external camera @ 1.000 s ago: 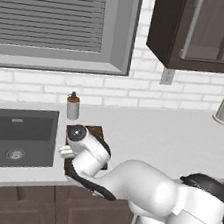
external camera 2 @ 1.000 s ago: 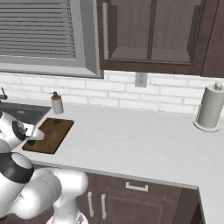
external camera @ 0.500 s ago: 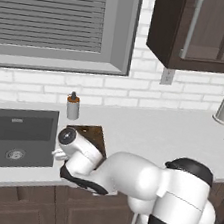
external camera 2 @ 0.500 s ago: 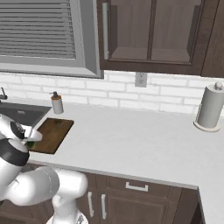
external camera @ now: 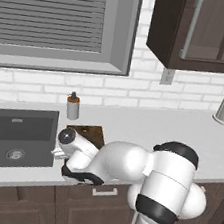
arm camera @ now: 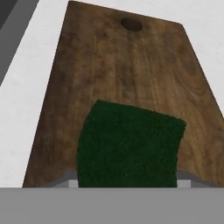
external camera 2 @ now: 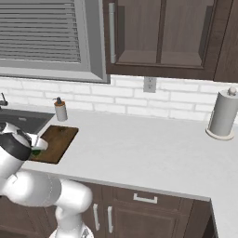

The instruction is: Pick up the sponge from the counter and clean the cutting board by briefly scrubbing or pressing down on the cutting board. Once finished, release the sponge.

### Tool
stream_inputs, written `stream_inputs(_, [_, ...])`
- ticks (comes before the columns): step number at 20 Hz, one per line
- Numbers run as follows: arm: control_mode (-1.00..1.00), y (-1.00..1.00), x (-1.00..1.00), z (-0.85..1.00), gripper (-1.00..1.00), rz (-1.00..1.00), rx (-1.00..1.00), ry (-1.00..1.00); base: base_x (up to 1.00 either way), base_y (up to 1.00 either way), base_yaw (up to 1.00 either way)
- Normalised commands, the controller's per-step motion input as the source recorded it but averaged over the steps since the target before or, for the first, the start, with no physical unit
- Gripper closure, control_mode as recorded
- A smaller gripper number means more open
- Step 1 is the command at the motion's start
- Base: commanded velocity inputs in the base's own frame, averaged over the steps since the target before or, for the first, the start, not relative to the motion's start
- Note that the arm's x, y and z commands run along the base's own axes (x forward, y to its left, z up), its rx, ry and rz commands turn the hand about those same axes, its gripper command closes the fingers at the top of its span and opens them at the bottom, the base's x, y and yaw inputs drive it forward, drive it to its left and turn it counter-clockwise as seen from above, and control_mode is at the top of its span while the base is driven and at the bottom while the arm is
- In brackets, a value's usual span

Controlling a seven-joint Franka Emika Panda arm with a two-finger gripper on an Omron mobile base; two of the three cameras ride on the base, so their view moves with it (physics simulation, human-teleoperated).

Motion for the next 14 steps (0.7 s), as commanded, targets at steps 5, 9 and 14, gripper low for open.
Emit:
stream_inputs(5, [-1.0,0.0,0.25,-0.18,1.0,0.0,0.0,-0.01,0.0,0.0,0.0])
stream_inputs(9, [-1.0,0.0,0.26,-0.31,1.0,0.0,0.0,-0.02,0.0,0.0,0.0])
stream_inputs(14, [-1.0,0.0,0.25,-0.52,1.0,0.0,0.0,-0.1,0.0,0.0,0.0])
